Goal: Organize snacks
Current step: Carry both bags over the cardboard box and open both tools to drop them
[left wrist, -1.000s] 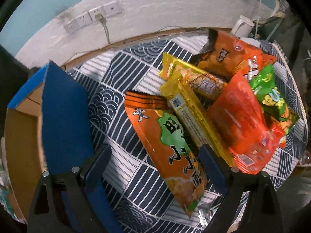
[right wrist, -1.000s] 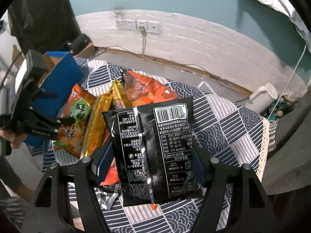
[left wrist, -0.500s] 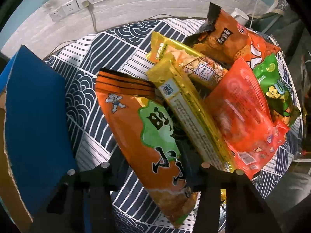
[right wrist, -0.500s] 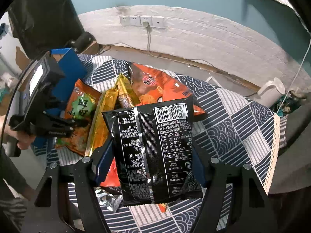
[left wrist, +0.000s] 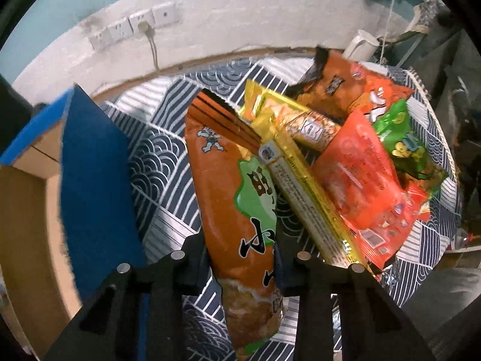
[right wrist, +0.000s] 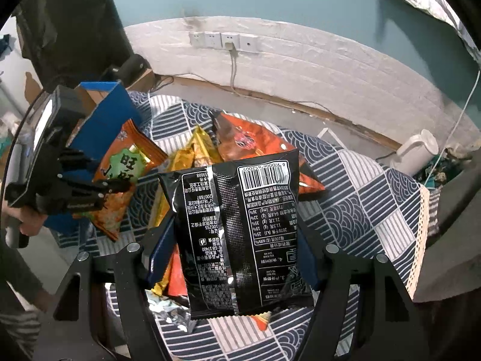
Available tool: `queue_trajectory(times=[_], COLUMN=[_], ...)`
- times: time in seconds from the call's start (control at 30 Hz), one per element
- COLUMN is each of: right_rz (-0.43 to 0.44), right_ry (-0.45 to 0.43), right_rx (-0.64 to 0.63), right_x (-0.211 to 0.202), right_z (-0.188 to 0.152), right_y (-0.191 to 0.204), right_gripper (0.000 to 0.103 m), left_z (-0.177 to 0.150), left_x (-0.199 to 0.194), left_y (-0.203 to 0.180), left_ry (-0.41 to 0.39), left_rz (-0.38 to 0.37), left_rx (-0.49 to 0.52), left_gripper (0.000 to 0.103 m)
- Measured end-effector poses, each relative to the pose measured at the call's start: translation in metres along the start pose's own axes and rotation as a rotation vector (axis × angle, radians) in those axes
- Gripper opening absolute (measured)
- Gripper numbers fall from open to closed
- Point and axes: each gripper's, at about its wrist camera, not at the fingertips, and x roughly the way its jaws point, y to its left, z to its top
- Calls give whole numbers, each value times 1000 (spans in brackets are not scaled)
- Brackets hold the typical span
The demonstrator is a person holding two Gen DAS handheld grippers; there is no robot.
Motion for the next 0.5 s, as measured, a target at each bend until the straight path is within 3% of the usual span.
queue_trajectory(times=[0.2, 0.5], right_rz=[4, 7], right_ry=[-18, -43], right_rx=[-14, -32], right_x=[-8, -19], right_z=[6, 19], right_y=[16, 44], right_gripper=[70, 70], left_z=[-1, -9], left_x=[-32, -80], left_y=[8, 21], left_ry=[-59, -150], left_rz=[-1, 62], left_rx=[8, 37], left_gripper=[33, 33])
